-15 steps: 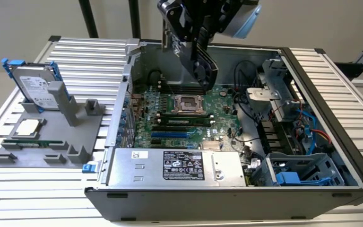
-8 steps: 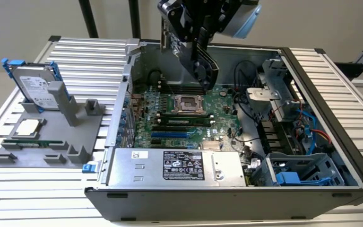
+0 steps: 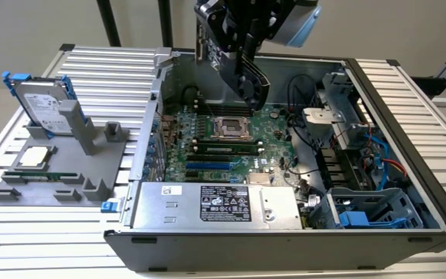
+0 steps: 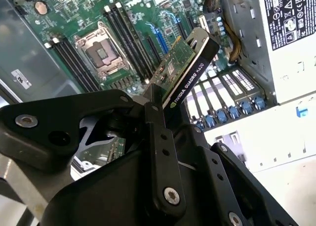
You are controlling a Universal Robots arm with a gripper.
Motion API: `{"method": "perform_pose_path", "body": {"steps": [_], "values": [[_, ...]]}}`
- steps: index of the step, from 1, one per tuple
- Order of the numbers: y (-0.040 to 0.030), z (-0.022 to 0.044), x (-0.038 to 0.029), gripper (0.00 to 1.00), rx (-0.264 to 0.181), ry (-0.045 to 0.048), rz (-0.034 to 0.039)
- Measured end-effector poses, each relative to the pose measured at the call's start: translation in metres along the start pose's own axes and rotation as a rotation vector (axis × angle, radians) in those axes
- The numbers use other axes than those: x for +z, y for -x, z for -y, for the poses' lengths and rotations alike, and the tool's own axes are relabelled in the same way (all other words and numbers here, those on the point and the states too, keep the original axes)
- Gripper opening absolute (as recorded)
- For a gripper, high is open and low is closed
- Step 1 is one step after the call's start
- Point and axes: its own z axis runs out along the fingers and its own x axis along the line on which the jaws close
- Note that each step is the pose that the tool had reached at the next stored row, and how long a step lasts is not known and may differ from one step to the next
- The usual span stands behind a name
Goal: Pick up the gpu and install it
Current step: 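Insert the gpu into the slot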
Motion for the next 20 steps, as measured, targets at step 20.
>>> {"method": "perform_pose_path", "body": {"steps": [20], "values": [[0.0001,-0.0001,0.0000,0.00,-0.083,0.0011,-0.0040]]}}
